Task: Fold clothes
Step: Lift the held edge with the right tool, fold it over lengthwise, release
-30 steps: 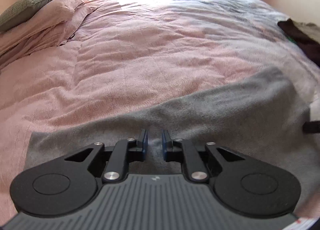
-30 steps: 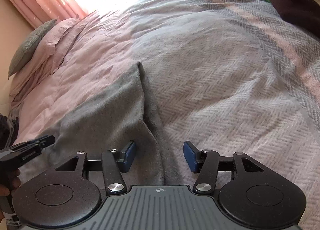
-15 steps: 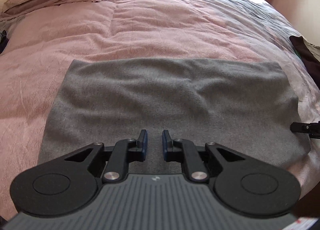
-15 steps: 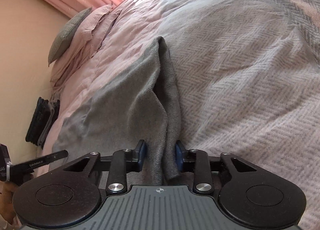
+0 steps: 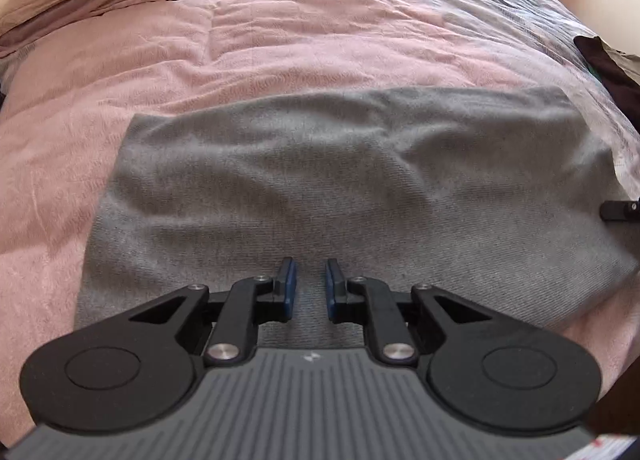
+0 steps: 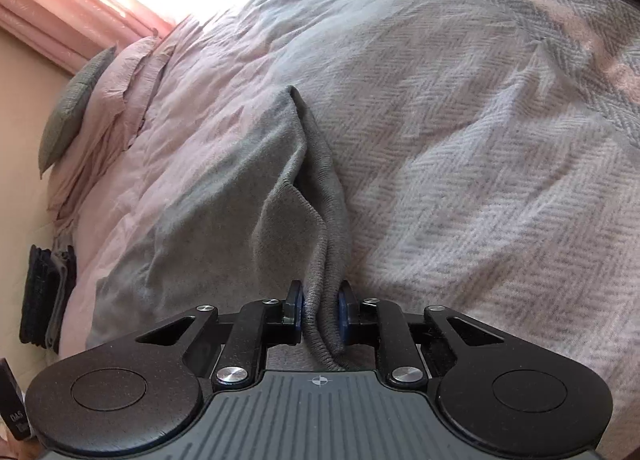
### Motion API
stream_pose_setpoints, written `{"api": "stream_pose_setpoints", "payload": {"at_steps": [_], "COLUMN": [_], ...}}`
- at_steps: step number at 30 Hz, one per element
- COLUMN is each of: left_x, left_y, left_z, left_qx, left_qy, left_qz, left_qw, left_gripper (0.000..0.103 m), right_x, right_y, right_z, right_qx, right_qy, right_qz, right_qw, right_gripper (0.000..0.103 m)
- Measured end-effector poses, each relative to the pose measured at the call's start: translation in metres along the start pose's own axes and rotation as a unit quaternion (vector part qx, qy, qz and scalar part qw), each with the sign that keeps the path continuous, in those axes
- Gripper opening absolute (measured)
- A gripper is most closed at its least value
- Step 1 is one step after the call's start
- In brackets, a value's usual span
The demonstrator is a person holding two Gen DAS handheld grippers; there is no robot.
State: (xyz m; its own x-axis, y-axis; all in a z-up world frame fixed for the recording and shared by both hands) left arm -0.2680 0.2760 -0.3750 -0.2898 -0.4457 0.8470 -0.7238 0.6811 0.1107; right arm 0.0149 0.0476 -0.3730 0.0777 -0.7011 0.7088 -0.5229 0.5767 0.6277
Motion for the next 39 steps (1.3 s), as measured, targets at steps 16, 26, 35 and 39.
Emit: {"api": "stream_pose_setpoints", "payload": {"at_steps": [16,26,35,39], "left_x": [0.035,0.032,0.034,0.047], "left_y": [0.227,0.335,0.303,0.26], "left_z": [-0.011,0.032,0.053,0.041], "left_qx": [0.13,0.181,0.191,0.182], "left_qy": [-0.003,0.032,0.066,0.066], "left_qz": [0.025,0.033,0.13,0.209], "left_qw": [0.9912,0.9825,0.9707,0.9585], "left_gripper": [0.012,0.012,0.012,0.012], "right_x": [-0.028,-0.217,-0.16,-0.114], "right_y": [0.321,0.368,0.355,0.33], "right_z": [0.074,0.219,0.216,0.188], "right_qx": [0.356,0.475,0.409,0.32], "right_qy": [-0.046,0.123,0.084,0.024], "right_qz": [0.205,0.207,0.124,0.094], "right_qw": [0.911,0.847,0.9,0.942], "right_gripper": [0.012,0.016,0.047,0.047]}}
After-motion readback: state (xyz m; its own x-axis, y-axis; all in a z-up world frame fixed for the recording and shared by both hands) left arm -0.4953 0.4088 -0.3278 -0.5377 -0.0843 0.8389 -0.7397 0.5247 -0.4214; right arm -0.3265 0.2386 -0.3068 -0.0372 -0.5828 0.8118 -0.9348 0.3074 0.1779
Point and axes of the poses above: each gripper's, at about its wrist camera, not at the fingertips, and x roughly against the way its jaws point, y to its left, z to its underside, the point moved 7 cm from there along -x, roughly the way its jaws point, and after that the axes turned 8 degrees about -z, right-handed, at the moved point
